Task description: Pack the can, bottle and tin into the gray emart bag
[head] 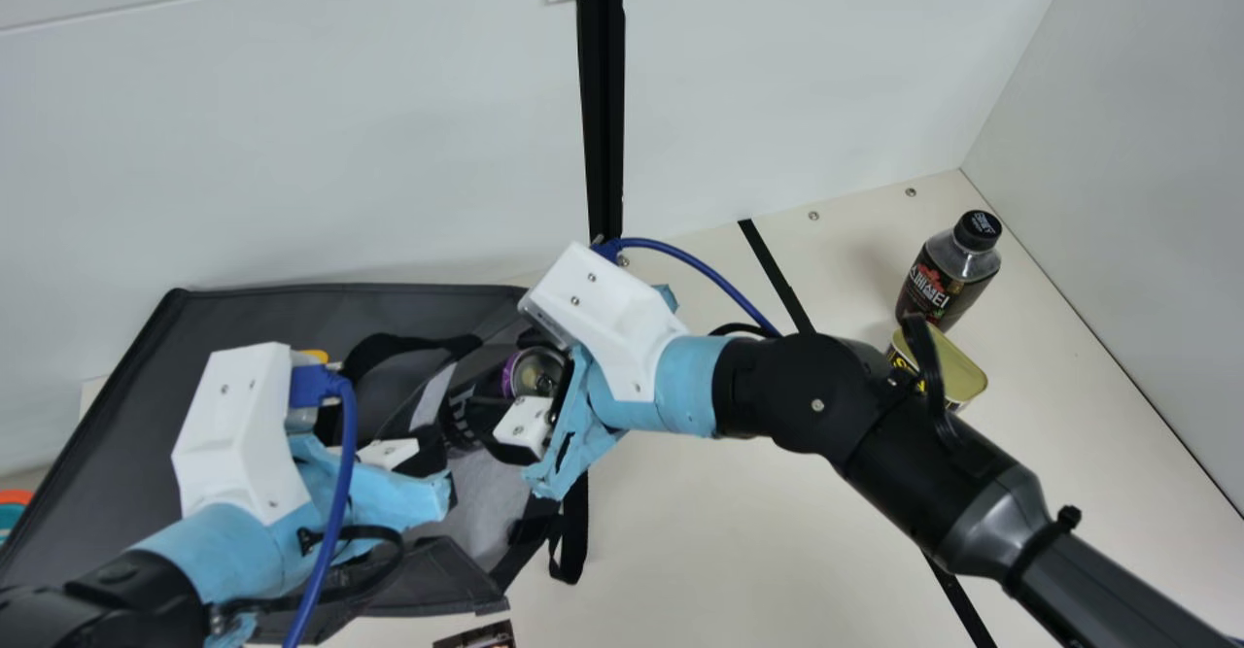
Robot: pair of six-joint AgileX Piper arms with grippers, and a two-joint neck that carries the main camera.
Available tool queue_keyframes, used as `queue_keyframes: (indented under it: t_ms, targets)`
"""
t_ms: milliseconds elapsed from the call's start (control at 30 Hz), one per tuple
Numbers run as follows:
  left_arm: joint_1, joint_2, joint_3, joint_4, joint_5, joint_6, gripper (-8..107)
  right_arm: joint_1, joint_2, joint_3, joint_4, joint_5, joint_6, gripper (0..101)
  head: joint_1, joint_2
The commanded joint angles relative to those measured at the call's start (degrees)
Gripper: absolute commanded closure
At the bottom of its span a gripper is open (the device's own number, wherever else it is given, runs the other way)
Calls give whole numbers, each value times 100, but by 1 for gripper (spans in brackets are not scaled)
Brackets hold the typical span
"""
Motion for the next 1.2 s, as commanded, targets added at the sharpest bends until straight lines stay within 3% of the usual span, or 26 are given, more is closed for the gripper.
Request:
queue_keyframes:
  t_ms: [0,600,1167]
  targets:
    - [0,0,0,0,0,0,89,3,41,51,290,-39,-271,101,-130,-5]
    - [0,0,0,0,0,0,89,-52,582,349,2086,-168,-2076,101,-130,-5]
    - [0,0,0,0,0,0,89,20,1124,464,2988,-137,-3166,101,-130,-5]
